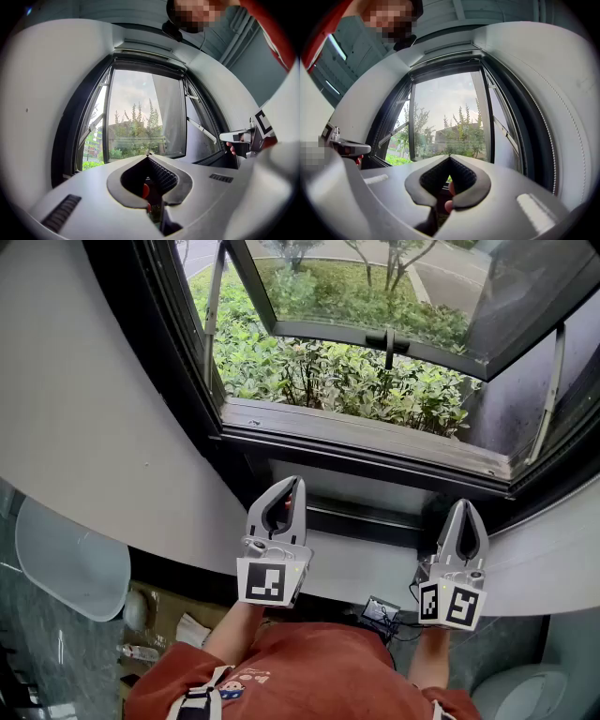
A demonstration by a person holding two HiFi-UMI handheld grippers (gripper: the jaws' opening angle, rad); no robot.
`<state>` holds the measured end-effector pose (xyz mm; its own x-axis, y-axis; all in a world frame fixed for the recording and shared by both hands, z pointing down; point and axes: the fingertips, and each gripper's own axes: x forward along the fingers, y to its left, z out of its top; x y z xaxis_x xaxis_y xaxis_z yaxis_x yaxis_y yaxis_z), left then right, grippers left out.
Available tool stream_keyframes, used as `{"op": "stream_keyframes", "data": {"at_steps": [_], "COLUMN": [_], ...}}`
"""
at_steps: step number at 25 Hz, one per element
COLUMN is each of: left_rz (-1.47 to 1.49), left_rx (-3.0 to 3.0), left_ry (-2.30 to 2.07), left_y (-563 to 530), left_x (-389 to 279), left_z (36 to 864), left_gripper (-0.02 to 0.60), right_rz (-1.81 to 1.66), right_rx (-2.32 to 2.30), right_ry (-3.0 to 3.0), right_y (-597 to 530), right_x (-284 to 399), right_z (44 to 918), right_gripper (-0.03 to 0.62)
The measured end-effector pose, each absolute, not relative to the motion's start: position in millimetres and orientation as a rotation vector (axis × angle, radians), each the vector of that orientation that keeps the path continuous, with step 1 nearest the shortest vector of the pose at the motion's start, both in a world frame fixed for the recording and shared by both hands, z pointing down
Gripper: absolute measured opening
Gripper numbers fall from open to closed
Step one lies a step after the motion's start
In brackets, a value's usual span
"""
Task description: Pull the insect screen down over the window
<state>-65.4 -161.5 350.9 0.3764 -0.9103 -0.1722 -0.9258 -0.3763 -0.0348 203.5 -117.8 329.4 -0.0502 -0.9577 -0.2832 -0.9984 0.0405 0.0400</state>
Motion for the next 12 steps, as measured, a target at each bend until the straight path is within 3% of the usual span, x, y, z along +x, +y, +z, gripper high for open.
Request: {"op": "stream_keyframes", "data": {"at_steps": [12], "left_rz": [0.116], "left_rx": [-2.454], "left_ry": [1.680], "left_y": [-162.5], "left_x": [-65.6], "left_z": [349.4], "left_gripper": [0.005], "right_rz": [0.319], "right_rx": [-2.003], "right_ry": [2.195], "right_y": [-125.1], "right_x": [182.0], "right_z": [344.8], "right_gripper": [0.009]}}
